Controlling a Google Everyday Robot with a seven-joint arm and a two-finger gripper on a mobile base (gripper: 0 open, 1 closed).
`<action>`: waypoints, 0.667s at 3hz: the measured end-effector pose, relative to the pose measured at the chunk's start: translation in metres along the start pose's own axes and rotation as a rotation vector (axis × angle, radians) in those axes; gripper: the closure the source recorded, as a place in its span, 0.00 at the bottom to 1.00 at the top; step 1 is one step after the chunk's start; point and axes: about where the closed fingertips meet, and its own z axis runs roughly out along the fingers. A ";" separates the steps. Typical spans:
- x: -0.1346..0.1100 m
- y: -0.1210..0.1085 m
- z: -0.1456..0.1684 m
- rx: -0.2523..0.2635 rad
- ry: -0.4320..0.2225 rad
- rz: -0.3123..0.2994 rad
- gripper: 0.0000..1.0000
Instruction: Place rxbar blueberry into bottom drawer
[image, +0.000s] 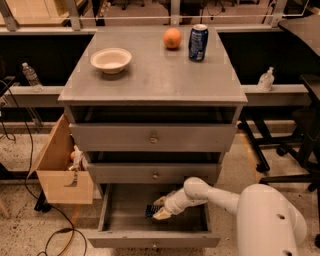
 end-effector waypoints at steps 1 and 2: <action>0.000 0.002 0.002 -0.004 -0.001 0.000 0.36; 0.000 0.003 0.004 -0.008 -0.001 0.000 0.13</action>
Offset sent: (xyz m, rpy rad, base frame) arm -0.0015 0.0016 -0.0012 0.0010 0.0027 0.0023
